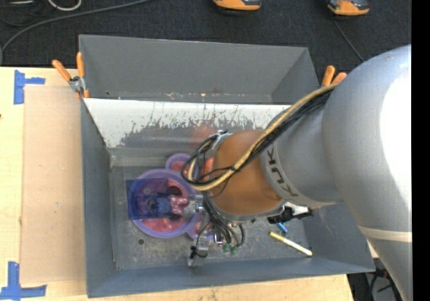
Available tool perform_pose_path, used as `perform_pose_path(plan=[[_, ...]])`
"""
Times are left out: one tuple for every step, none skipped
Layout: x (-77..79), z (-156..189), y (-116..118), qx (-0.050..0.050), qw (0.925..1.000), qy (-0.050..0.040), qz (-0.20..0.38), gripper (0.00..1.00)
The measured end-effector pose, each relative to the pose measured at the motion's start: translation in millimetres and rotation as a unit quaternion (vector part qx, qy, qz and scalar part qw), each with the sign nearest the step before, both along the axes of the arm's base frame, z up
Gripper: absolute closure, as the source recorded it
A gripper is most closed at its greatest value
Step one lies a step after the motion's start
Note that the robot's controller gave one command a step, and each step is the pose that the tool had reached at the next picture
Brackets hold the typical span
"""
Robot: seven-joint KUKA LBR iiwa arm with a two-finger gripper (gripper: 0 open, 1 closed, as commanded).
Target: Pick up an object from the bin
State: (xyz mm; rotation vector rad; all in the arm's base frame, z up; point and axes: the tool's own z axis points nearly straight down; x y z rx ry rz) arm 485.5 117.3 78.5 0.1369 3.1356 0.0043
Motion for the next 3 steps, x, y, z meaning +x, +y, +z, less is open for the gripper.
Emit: perform_pose_path(plan=[[-5.9,-7.8,5.0,0.000,0.9906,0.0020,0.137,1.00],[-5.9,-7.8,5.0,0.000,0.9907,0.0020,0.136,1.00],[-9.8,23.2,3.9,-0.001,0.9907,0.0086,0.136,1.00]])
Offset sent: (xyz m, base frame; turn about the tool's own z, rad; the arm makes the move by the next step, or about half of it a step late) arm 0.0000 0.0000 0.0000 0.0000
